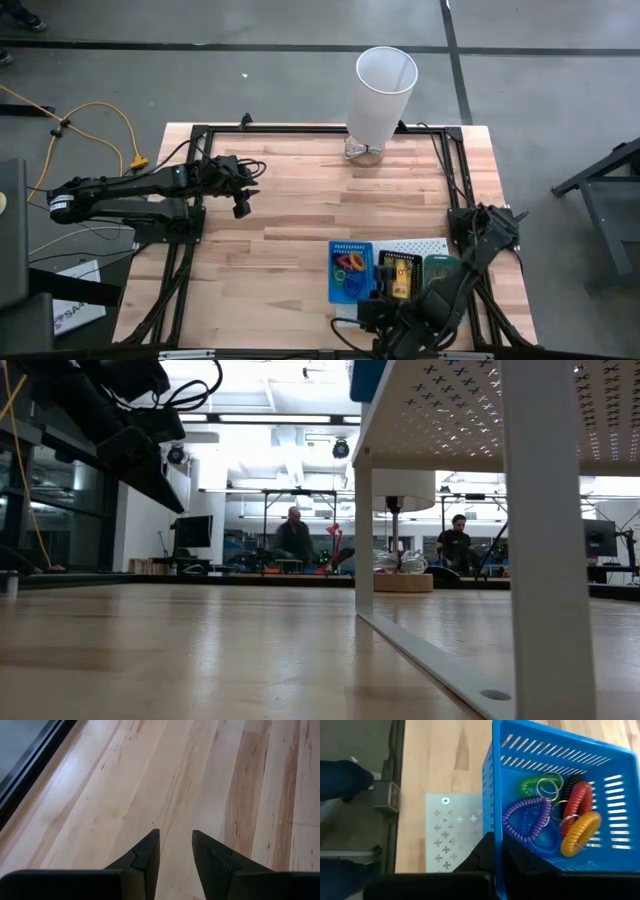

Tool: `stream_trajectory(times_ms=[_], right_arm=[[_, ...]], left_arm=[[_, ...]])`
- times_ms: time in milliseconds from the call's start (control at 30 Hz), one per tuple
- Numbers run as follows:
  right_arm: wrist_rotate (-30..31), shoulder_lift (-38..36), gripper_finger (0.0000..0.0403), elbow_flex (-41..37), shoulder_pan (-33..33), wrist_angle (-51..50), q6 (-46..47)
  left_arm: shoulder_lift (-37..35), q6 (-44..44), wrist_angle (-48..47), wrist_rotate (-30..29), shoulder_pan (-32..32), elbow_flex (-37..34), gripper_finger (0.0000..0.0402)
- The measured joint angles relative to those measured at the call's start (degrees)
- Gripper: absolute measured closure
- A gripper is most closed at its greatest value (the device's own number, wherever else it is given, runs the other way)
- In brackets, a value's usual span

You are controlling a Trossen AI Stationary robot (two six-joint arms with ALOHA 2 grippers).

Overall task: Pick & Place Office Desk Supplies
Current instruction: Put the blue bin with the spring keychains on the shelf

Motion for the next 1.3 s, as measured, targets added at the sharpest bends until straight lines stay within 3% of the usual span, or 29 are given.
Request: stream_trajectory(times_ms=[1300], right_arm=[[-1.7, 2.9, 0.04, 0.0, 3.4, -1.3, 4.9]], left_arm=[[0.0, 0.2, 0.0, 0.0, 0.0, 0.0, 0.0293]])
